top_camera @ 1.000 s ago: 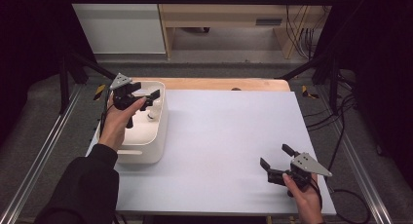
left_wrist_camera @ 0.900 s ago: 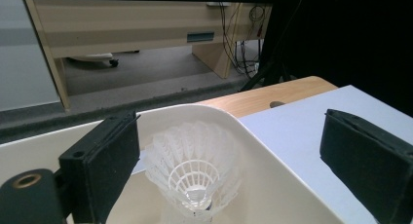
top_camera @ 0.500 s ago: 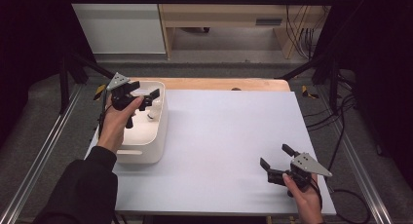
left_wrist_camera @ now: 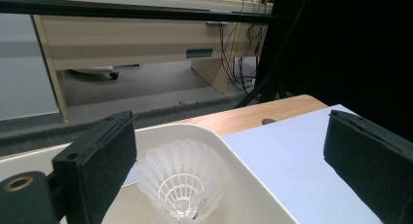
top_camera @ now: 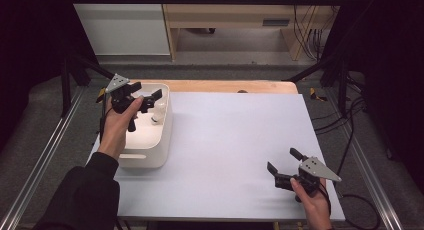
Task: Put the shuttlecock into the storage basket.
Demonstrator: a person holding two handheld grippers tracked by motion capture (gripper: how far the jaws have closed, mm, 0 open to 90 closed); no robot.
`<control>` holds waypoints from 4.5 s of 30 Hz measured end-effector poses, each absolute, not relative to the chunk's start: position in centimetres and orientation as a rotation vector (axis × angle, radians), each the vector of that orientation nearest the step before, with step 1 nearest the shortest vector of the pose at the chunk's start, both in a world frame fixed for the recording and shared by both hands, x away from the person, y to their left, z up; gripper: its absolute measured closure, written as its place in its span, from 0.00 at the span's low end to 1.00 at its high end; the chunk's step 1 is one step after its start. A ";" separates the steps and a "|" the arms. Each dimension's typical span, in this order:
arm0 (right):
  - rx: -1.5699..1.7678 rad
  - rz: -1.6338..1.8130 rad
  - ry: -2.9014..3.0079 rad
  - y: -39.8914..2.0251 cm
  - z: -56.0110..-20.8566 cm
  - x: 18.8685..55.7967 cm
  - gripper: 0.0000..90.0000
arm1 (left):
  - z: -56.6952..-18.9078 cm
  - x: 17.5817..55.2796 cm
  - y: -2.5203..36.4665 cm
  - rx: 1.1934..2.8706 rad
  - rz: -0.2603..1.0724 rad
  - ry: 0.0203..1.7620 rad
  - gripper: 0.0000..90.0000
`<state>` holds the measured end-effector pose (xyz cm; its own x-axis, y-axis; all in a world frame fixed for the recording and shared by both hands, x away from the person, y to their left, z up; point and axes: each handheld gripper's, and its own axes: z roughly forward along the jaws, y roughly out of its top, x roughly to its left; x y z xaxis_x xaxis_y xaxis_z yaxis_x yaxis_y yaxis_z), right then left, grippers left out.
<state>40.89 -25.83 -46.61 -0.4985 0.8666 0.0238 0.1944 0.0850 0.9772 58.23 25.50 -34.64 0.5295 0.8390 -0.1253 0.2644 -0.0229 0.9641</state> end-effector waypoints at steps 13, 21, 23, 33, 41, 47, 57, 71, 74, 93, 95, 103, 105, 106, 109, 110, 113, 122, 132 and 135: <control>1.048 1.449 1.772 -25.8 -46.6 40.9 0.05 | -34.1 57.5 25.4 1.565 0.618 0.952 0.05; 1.047 1.452 1.770 -25.8 -46.6 40.9 0.05 | -33.8 57.2 25.0 1.562 0.634 0.927 0.05; 1.046 1.451 1.771 -25.8 -46.6 40.9 0.05 | -33.7 57.0 24.9 1.565 0.638 0.919 0.05; 1.043 1.450 1.772 -25.8 -46.6 40.9 0.05 | -33.3 56.6 24.3 1.565 0.640 0.885 0.05; 1.047 1.451 1.770 -25.8 -46.6 40.9 0.04 | -33.2 56.2 23.7 1.574 0.637 0.857 0.04; 1.044 1.450 1.769 -25.8 -46.6 40.9 0.04 | -33.0 56.0 23.2 1.579 0.634 0.838 0.02; 1.046 1.451 1.769 -25.8 -46.6 40.9 0.04 | -33.0 55.8 22.8 1.582 0.626 0.822 0.02; 1.046 1.450 1.769 -25.8 -46.6 40.9 0.04 | -32.6 55.0 21.7 1.587 0.615 0.778 0.02; 1.046 1.451 1.770 -25.8 -46.6 40.9 0.04 | -32.5 54.9 21.5 1.588 0.614 0.767 0.02; 1.045 1.447 1.767 -25.8 -46.6 40.8 0.04 | -32.2 53.8 19.5 1.593 0.582 0.705 0.02; 1.047 1.449 1.768 -25.8 -46.6 40.9 0.04 | -32.2 53.7 19.2 1.594 0.577 0.699 0.02; 1.047 1.449 1.768 -25.8 -46.6 40.9 0.04 | -32.0 53.3 18.4 1.602 0.563 0.674 0.02; 1.048 1.450 1.768 -25.8 -46.6 40.9 0.04 | -32.0 53.2 18.1 1.596 0.557 0.671 0.02; 1.047 1.450 1.767 -25.8 -46.6 40.9 0.04 | -32.0 53.2 18.1 1.596 0.555 0.669 0.02; 1.045 1.451 1.766 -25.8 -46.6 40.9 0.04 | -32.0 53.0 17.7 1.605 0.549 0.659 0.02; 1.046 1.448 1.765 -25.8 -46.6 40.8 0.04 | -32.0 52.9 17.6 1.607 0.549 0.657 0.02; 1.046 1.448 1.764 -25.8 -46.6 40.9 0.04 | -31.9 52.7 17.2 1.600 0.538 0.655 0.02; 1.044 1.446 1.765 -25.8 -46.5 40.8 0.04 | -31.9 51.8 16.2 1.604 0.517 0.633 0.02; 1.040 1.449 1.763 -25.8 -46.6 40.8 0.04 | -31.9 50.9 15.3 1.600 0.489 0.609 0.01; 1.043 1.451 1.762 -25.9 -46.6 40.8 0.04 | -32.0 50.7 15.1 1.592 0.479 0.612 0.02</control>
